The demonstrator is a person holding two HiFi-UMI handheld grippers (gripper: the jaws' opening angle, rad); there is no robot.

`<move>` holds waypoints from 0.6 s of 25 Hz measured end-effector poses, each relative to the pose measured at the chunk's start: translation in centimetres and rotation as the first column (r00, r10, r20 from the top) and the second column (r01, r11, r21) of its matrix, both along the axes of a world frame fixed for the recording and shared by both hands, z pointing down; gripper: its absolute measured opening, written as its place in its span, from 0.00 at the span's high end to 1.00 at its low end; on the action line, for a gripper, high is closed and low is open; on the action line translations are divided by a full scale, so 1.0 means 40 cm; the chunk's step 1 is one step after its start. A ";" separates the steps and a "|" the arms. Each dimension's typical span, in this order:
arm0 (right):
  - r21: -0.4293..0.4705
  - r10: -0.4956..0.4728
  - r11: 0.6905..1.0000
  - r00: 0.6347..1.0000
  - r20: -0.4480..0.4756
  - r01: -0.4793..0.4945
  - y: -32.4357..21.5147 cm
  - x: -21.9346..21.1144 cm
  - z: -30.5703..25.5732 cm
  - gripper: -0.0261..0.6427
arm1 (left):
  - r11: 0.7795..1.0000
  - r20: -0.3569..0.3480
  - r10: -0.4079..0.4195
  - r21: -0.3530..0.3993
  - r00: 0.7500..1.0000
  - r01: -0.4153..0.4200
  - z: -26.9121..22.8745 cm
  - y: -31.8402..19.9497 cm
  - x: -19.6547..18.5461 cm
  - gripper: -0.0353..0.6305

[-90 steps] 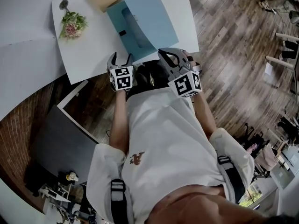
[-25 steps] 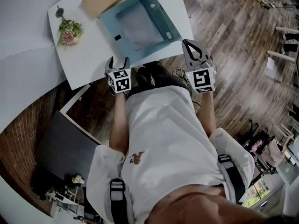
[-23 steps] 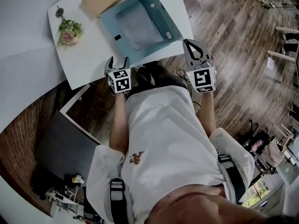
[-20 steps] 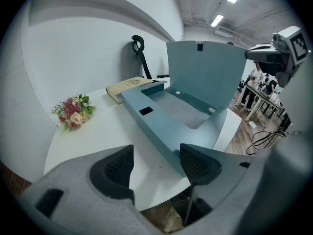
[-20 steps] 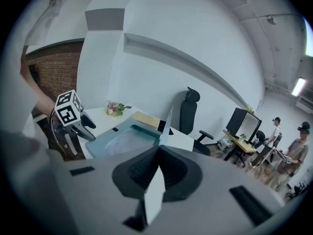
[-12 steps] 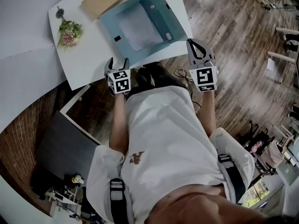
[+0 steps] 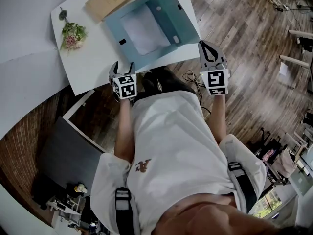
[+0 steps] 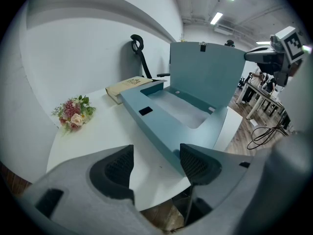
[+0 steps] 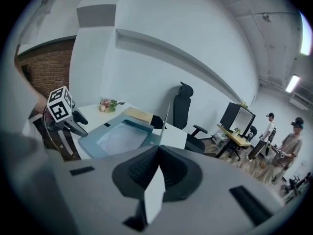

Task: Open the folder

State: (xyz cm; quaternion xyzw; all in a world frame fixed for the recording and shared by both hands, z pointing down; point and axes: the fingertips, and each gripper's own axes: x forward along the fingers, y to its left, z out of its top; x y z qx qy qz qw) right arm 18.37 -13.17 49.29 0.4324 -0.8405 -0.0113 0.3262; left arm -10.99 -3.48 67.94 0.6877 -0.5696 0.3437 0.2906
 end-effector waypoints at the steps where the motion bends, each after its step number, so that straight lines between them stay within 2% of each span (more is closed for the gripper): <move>1: -0.001 0.004 1.000 1.000 -0.001 -0.004 -0.001 0.004 0.001 0.95 | 1.000 0.001 0.000 -0.001 1.000 0.000 0.000 0.000 0.000 0.49; 15: -0.024 0.047 0.999 0.999 -0.023 -0.048 -0.033 0.063 0.022 0.94 | 1.000 0.009 -0.012 -0.010 1.000 0.012 -0.001 0.001 0.007 0.49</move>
